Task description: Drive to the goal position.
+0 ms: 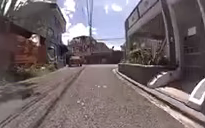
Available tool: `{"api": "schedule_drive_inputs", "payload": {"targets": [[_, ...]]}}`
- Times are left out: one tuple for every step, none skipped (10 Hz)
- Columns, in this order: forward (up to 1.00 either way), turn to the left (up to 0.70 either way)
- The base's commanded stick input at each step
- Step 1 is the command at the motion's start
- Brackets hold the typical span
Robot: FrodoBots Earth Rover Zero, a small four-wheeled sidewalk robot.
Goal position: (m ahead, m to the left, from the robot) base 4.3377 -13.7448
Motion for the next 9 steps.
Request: {"api": "schedule_drive_inputs", "payload": {"targets": [[0.85,0.0],[0.85,0.0],[0.85,0.0],[0.85,0.0],[0.85,0.0],[0.85,0.0],[0.85,0.0],[0.85,0.0],[0.85,0.0]]}}
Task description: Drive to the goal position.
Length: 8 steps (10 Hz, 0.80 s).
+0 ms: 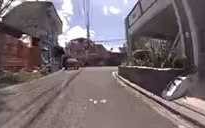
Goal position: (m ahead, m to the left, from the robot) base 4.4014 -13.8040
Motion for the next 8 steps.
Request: {"api": "schedule_drive_inputs", "payload": {"targets": [[0.85,0.0],[0.85,0.0],[0.85,0.0],[0.85,0.0],[0.85,0.0],[0.85,0.0],[0.85,0.0],[0.85,0.0]]}}
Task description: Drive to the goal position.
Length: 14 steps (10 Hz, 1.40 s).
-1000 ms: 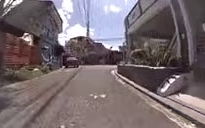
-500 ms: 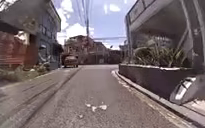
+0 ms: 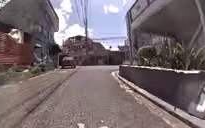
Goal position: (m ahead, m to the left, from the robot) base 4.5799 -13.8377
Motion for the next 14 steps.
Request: {"api": "schedule_drive_inputs", "payload": {"targets": [[0.85,0.0],[0.85,0.0],[0.85,0.0],[0.85,0.0],[0.85,0.0],[0.85,0.0],[0.85,0.0],[0.85,0.0],[0.85,0.0],[0.85,0.0],[0.85,0.0],[0.85,0.0],[0.85,0.03],[0.85,0.31]]}}
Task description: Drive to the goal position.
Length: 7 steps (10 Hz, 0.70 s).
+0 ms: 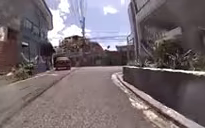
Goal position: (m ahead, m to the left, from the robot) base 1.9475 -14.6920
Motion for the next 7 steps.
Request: {"api": "schedule_drive_inputs", "payload": {"targets": [[0.85,0.28],[0.85,0.09],[0.85,0.0],[0.85,0.0],[0.85,0.0],[0.85,0.0],[0.85,0.0]]}}
